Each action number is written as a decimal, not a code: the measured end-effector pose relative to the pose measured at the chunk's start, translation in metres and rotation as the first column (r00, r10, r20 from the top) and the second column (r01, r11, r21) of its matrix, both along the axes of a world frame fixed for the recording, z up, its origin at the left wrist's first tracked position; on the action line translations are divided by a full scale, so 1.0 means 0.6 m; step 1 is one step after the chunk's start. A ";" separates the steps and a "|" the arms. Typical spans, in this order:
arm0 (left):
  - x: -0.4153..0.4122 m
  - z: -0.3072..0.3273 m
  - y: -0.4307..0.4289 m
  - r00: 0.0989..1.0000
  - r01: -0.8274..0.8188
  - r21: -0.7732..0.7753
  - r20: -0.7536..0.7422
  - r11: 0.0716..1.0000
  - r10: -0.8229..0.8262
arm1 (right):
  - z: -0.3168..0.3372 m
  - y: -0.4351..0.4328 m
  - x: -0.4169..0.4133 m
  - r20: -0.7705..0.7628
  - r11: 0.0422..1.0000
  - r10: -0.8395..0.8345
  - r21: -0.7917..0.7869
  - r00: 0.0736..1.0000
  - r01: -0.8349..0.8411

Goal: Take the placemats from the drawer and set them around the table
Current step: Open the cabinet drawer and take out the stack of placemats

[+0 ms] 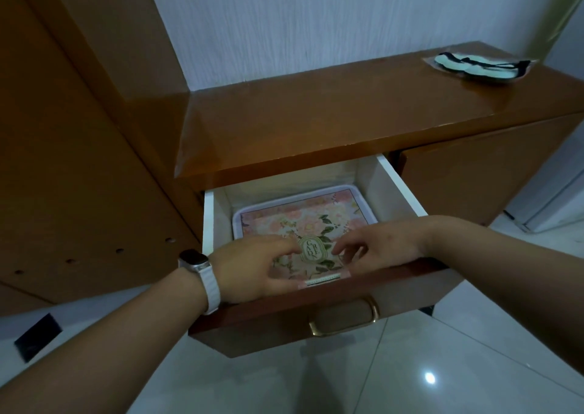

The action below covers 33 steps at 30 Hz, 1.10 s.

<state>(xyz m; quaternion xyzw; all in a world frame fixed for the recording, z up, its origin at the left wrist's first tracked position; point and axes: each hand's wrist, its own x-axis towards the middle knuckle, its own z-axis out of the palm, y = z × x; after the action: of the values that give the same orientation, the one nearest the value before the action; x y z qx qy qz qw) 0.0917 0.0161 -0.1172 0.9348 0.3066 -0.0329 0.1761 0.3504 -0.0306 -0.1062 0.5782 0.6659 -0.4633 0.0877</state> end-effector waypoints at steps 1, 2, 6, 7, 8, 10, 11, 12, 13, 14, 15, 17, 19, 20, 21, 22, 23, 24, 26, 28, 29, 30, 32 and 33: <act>-0.001 0.000 -0.002 1.000 0.025 0.025 0.014 0.999 -0.026 | -0.001 0.002 -0.001 -0.018 1.000 0.004 -0.019 1.000 -0.005; -0.002 -0.001 -0.002 0.999 0.042 0.047 0.032 0.998 -0.044 | -0.003 0.005 -0.001 -0.038 0.999 0.002 -0.040 0.999 -0.003; -0.006 -0.006 0.000 0.981 0.120 0.143 0.131 0.982 -0.139 | -0.008 0.007 -0.006 -0.048 1.000 0.017 0.014 0.999 -0.016; -0.006 -0.006 0.000 0.974 0.136 0.167 0.155 0.977 -0.162 | -0.010 0.007 -0.005 -0.050 0.999 0.027 0.034 0.998 -0.026; -0.005 -0.006 0.000 0.968 0.147 0.190 0.175 0.971 -0.181 | -0.012 0.006 -0.003 -0.060 0.999 0.032 0.031 0.998 -0.030; -0.001 -0.003 -0.002 0.957 0.164 0.244 0.195 0.956 -0.214 | -0.013 0.006 0.000 -0.107 1.000 0.015 -0.026 0.994 -0.018; 0.001 -0.002 -0.003 0.953 0.170 0.277 0.197 0.946 -0.229 | -0.011 0.007 0.000 -0.125 0.998 0.006 -0.053 0.992 -0.013; 0.002 -0.001 -0.003 0.950 0.175 0.305 0.198 0.936 -0.242 | -0.010 0.008 0.000 -0.131 0.998 0.007 -0.062 0.991 -0.015; 0.003 0.000 -0.003 0.947 0.177 0.325 0.200 0.929 -0.250 | -0.009 0.009 -0.003 -0.133 0.999 0.008 -0.051 0.991 -0.015; 0.003 0.000 -0.003 0.946 0.175 0.336 0.202 0.925 -0.253 | -0.008 0.009 -0.006 -0.129 1.000 0.007 -0.027 0.992 -0.011; 0.003 -0.001 -0.004 0.946 0.173 0.344 0.203 0.923 -0.253 | -0.008 0.008 -0.009 -0.122 1.000 0.009 0.014 0.992 -0.007; 0.002 -0.004 -0.006 0.947 0.161 0.356 0.207 0.920 -0.246 | -0.008 0.004 -0.014 -0.087 0.990 0.032 0.142 0.996 -0.019; 0.001 -0.005 -0.006 0.947 0.136 0.369 0.223 0.919 -0.229 | -0.004 -0.002 -0.020 -0.041 0.964 0.053 0.261 0.998 -0.041; 0.001 -0.005 -0.006 0.947 0.120 0.376 0.233 0.919 -0.219 | -0.001 -0.005 -0.023 -0.016 0.951 0.061 0.305 0.998 -0.053; 0.001 -0.005 -0.006 0.947 0.106 0.385 0.241 0.917 -0.211 | 0.002 -0.006 -0.026 0.009 0.938 0.071 0.339 0.997 -0.070; 0.001 -0.005 -0.006 0.948 0.097 0.396 0.244 0.913 -0.206 | 0.006 -0.006 -0.029 0.035 0.928 0.085 0.360 0.996 -0.092; 0.001 -0.006 -0.007 0.948 0.093 0.409 0.242 0.908 -0.206 | 0.008 -0.005 -0.031 0.051 0.927 0.102 0.356 0.994 -0.113; 0.002 -0.006 -0.007 0.949 0.092 0.421 0.238 0.902 -0.208 | 0.010 -0.002 -0.033 0.057 0.938 0.114 0.323 0.992 -0.127; 0.003 -0.008 -0.007 0.949 0.090 0.439 0.234 0.894 -0.211 | 0.014 0.005 -0.035 0.090 0.966 0.138 0.209 0.986 -0.154; 0.004 -0.010 -0.005 0.949 0.084 0.446 0.238 0.891 -0.209 | 0.018 0.008 -0.035 0.190 0.975 0.175 0.106 0.966 -0.197; 0.004 -0.011 -0.005 0.949 0.082 0.452 0.237 0.888 -0.208 | 0.018 0.007 -0.034 0.227 0.974 0.185 0.086 0.956 -0.209; 0.004 -0.012 -0.005 0.950 0.082 0.452 0.234 0.888 -0.207 | 0.016 0.004 -0.033 0.246 0.971 0.187 0.103 0.951 -0.217; 0.001 -0.009 -0.008 0.956 0.060 0.403 0.239 0.913 -0.169 | 0.012 0.000 -0.029 0.261 0.944 0.178 0.229 0.949 -0.240; -0.001 -0.007 -0.009 0.962 0.034 0.341 0.243 0.939 -0.124 | 0.012 -0.003 -0.028 0.270 0.920 0.166 0.305 0.948 -0.248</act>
<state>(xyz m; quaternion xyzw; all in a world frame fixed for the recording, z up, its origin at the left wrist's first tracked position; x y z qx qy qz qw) 0.0913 0.0104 -0.1213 0.9589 0.2438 0.1357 0.0524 0.3339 -0.0326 -0.0989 0.5621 0.7771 -0.2582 0.1163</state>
